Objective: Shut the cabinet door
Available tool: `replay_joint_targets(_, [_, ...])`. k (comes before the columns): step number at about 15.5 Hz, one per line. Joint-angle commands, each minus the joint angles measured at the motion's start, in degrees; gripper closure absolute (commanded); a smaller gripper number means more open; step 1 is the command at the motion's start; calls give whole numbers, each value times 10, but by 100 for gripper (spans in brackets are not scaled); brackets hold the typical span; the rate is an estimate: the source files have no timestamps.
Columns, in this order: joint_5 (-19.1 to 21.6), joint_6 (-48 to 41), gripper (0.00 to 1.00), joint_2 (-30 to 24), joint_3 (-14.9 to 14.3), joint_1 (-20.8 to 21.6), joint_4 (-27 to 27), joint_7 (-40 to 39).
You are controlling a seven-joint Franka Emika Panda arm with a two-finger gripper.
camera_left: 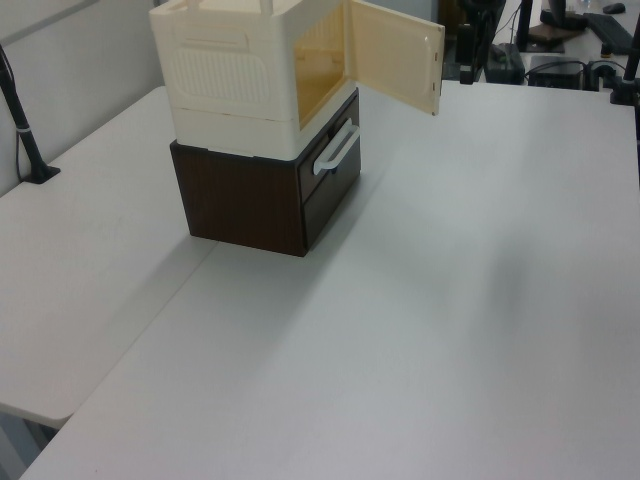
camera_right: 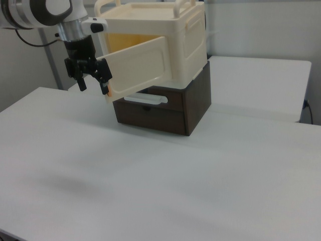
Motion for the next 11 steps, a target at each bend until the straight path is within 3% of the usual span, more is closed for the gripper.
replay_joint_targets(1, [12,17,17,-14,-3,-3,-22,-46])
replay_joint_targets(3, [14,14,53,-15,-3,-8,-22,-73])
replay_joint_targets(6, [15,14,94,-15,-3,-8,-22,-74])
replay_joint_targets(7, [15,14,100,-15,-3,-9,-22,-74])
replay_joint_targets(11, [16,17,100,-14,-4,-10,-20,-76])
